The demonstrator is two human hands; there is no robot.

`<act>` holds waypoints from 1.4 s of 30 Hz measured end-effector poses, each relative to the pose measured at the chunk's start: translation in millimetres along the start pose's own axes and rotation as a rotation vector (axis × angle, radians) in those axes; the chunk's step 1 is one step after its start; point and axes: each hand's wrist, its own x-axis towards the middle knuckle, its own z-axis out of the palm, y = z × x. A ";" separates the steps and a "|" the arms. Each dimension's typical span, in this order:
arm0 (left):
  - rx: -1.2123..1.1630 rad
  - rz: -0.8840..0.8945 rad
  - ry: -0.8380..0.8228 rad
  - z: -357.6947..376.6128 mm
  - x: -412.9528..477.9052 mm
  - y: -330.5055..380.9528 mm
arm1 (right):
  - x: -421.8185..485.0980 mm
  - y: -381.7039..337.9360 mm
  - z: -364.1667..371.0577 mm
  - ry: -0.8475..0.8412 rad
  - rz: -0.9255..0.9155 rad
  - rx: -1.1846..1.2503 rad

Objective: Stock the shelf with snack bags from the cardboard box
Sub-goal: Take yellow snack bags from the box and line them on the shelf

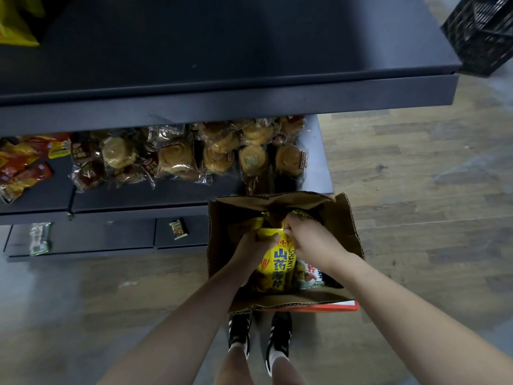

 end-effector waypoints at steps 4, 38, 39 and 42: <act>-0.244 -0.108 0.095 4.2 4.0 -0.7 | 11.3 -6.2 -0.1 0.040 0.171 0.247; 0.261 -0.452 0.279 15.9 26.2 0.1 | 8.6 14.5 74.1 -0.187 0.699 1.072; 0.251 -0.462 0.262 16.1 27.9 -1.4 | 9.3 14.4 74.6 -0.213 0.675 1.073; 0.172 -0.464 0.284 13.6 31.1 -1.9 | 14.3 15.9 78.8 -0.217 0.634 1.052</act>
